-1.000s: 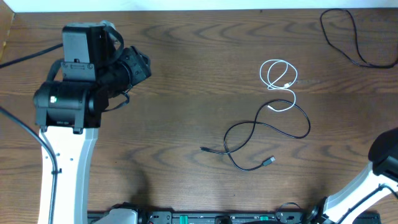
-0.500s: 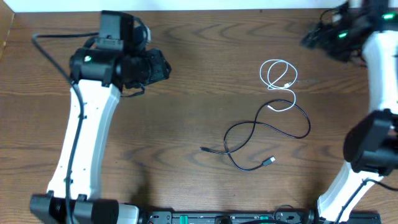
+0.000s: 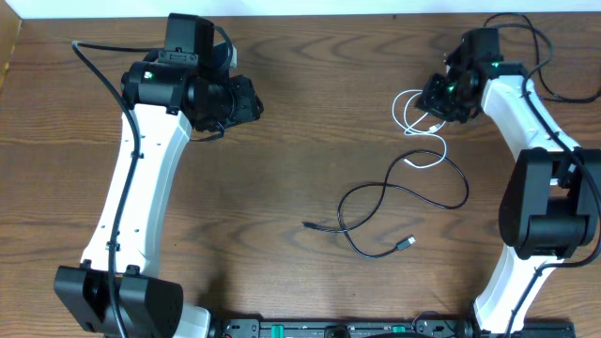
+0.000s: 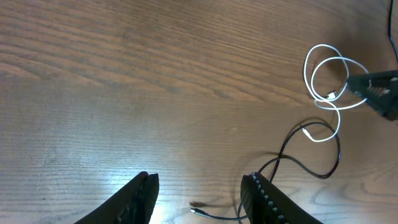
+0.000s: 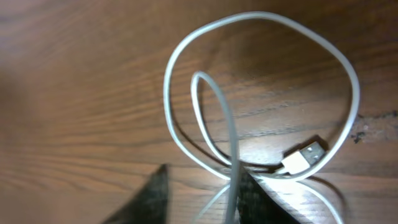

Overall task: Untangle cables
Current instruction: 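Grasp the white cable with the right gripper and carry it to the upper right, then return the right gripper from the upper right toward the table center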

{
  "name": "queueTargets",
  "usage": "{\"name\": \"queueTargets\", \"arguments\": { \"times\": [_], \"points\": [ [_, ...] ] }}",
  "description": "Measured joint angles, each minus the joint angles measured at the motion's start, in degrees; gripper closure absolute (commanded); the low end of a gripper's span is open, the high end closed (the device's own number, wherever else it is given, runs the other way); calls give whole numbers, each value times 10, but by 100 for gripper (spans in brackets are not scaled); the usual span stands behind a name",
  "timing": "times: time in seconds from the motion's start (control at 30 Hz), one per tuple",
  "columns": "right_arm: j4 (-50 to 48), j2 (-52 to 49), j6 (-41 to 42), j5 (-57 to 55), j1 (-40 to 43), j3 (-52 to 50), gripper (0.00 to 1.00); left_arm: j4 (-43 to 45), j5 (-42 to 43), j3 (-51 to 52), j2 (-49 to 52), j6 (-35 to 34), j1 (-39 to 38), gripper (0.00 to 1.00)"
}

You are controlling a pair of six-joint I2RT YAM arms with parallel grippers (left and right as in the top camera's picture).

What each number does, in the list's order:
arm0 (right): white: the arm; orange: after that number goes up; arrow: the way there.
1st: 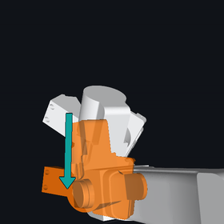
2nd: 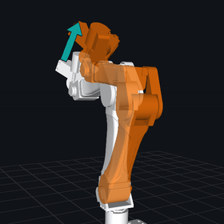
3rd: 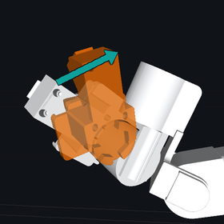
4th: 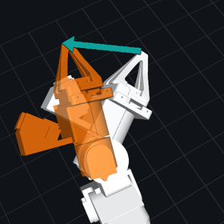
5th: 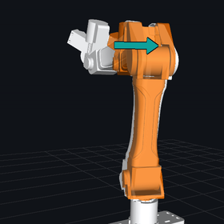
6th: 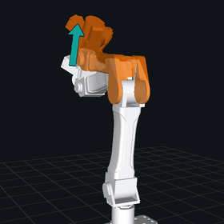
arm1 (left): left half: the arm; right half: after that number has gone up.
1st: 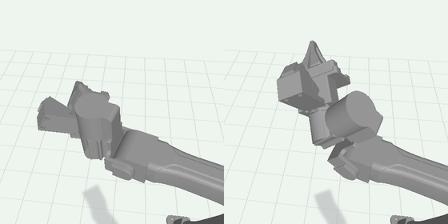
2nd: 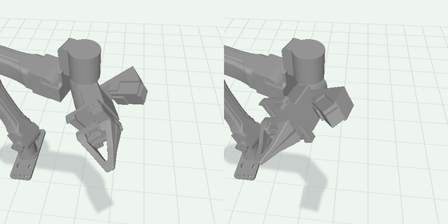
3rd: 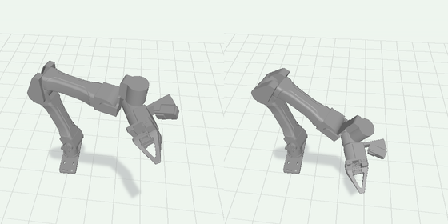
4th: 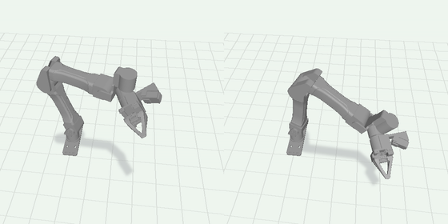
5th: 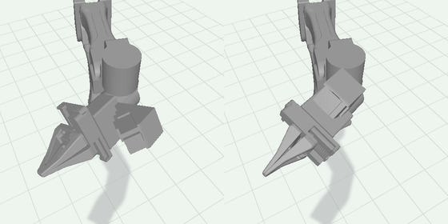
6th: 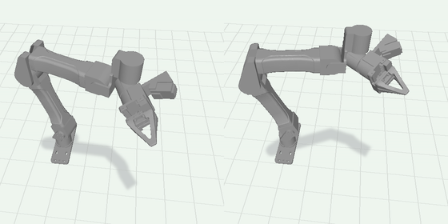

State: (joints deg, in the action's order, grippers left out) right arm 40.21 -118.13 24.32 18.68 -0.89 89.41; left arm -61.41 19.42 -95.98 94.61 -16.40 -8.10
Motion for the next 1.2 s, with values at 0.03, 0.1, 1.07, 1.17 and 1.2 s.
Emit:
{"name": "queueTargets", "arguments": {
  "times": [0.03, 0.1, 1.07, 1.17, 1.2],
  "points": [
    [-9, 0, 5, -2, -2, -9, 99, 0, 0, 0, 0, 0, 0, 52],
    [-26, 0, 13, -3, -3, -20, 99, 0, 0, 0, 0, 0, 0, 51],
    [28, 317, -41, -32, 123, 201, 99, 1, 0, 0, 0, 2, 0, 51],
    [50, 313, -38, -78, 170, 199, 99, 1, 0, 0, 0, 2, 0, 52],
    [56, 312, -37, -92, 189, 198, 99, 1, 0, 0, 0, 2, 0, 52]
  ]
}}
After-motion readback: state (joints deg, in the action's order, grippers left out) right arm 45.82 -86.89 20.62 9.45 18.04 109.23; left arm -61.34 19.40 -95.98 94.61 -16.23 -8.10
